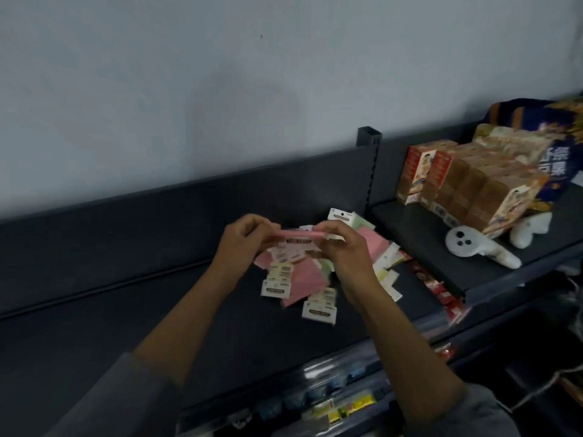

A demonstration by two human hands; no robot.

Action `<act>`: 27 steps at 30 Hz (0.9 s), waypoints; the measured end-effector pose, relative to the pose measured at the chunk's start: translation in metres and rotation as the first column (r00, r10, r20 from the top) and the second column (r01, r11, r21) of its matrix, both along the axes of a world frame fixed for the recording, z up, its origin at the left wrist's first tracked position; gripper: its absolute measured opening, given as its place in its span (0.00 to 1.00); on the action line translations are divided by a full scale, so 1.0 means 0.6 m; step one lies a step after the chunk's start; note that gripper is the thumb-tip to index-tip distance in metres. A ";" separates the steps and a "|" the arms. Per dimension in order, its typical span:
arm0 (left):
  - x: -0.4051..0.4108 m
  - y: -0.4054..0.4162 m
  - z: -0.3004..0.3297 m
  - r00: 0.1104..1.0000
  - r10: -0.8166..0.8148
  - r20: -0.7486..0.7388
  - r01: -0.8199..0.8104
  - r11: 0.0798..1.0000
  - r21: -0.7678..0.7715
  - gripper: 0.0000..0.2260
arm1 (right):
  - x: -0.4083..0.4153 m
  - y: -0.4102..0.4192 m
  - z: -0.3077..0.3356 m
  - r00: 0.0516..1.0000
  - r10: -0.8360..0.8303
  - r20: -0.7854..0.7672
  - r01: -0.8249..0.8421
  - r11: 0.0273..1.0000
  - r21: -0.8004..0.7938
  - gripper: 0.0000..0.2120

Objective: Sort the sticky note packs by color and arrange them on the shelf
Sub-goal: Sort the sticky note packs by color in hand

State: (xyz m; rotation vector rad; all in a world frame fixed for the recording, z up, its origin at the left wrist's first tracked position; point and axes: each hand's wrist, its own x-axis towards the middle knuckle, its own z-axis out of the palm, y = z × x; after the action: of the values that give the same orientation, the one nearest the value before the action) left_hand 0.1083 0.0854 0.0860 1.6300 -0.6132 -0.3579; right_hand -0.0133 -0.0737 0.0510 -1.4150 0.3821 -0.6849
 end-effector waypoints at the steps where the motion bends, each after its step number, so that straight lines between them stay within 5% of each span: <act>1: 0.004 0.014 -0.003 0.999 0.037 0.001 -0.037 0.999 -0.022 0.04 | 0.011 0.014 -0.002 1.000 0.018 0.011 -0.018 1.000 0.013 0.12; 7: 0.043 0.119 -0.022 0.982 0.159 0.097 -0.154 0.986 -0.060 0.13 | 0.080 0.111 0.001 0.993 0.112 -0.041 -0.100 0.971 0.219 0.17; 13: 0.091 0.259 -0.046 0.961 0.255 0.109 -0.251 0.966 -0.056 0.20 | 0.171 0.226 -0.017 0.980 0.185 -0.073 -0.179 0.980 0.083 0.20; 19: 0.148 0.447 -0.073 0.872 0.336 0.356 -0.431 0.871 0.234 0.14 | 0.275 0.405 -0.028 0.958 0.256 -0.127 -0.249 0.966 0.069 0.12; 27: 0.234 0.687 -0.069 0.794 0.379 0.475 -0.522 0.825 0.215 0.17 | 0.394 0.653 -0.018 0.945 0.289 -0.154 -0.276 0.956 0.103 0.10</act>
State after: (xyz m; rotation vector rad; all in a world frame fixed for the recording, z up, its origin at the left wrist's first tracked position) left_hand 0.2489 0.4976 0.0448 2.1490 -0.4551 0.2757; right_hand 0.2232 0.3184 0.0405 -1.4200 0.3245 -0.3140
